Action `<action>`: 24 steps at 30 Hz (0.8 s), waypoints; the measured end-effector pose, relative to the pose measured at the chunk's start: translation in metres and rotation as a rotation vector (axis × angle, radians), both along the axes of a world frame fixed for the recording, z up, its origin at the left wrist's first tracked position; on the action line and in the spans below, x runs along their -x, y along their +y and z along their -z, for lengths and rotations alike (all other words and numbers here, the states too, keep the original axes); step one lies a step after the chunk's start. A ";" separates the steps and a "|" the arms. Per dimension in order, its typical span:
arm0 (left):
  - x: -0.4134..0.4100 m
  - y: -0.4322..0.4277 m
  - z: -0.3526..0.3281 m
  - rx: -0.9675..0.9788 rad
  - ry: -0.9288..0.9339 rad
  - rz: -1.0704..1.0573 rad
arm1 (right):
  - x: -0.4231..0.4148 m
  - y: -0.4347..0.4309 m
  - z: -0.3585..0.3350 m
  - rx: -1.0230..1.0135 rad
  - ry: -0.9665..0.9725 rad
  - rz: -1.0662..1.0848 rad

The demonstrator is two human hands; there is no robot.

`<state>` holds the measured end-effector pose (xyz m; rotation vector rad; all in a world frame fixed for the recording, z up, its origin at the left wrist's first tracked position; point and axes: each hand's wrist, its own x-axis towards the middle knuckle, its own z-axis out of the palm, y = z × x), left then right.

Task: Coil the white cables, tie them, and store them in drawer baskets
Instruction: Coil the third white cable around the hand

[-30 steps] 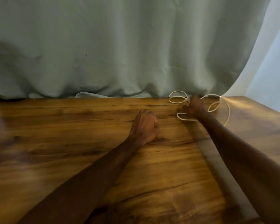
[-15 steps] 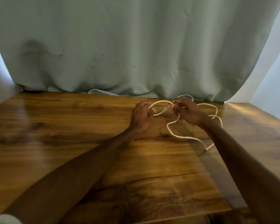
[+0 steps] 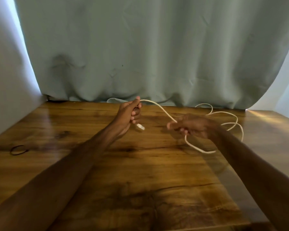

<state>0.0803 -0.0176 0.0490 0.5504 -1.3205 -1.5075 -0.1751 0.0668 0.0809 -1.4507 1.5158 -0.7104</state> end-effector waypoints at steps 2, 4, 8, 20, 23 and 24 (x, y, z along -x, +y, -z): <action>-0.005 -0.004 -0.001 -0.115 0.046 0.074 | -0.012 -0.002 0.011 0.124 0.372 -0.038; -0.004 -0.002 -0.001 -0.195 0.081 0.156 | -0.022 -0.011 0.020 0.224 0.506 0.010; 0.005 0.006 0.000 -0.234 0.032 0.258 | -0.042 -0.022 0.020 0.345 0.633 0.123; -0.007 0.016 -0.014 -0.234 -0.017 0.433 | -0.119 -0.002 0.007 0.789 0.468 0.106; -0.010 0.021 -0.018 -0.248 -0.017 0.509 | -0.115 -0.012 0.024 0.894 0.373 0.131; -0.010 0.021 -0.019 -0.256 0.000 0.521 | -0.112 -0.016 0.027 0.915 0.345 0.159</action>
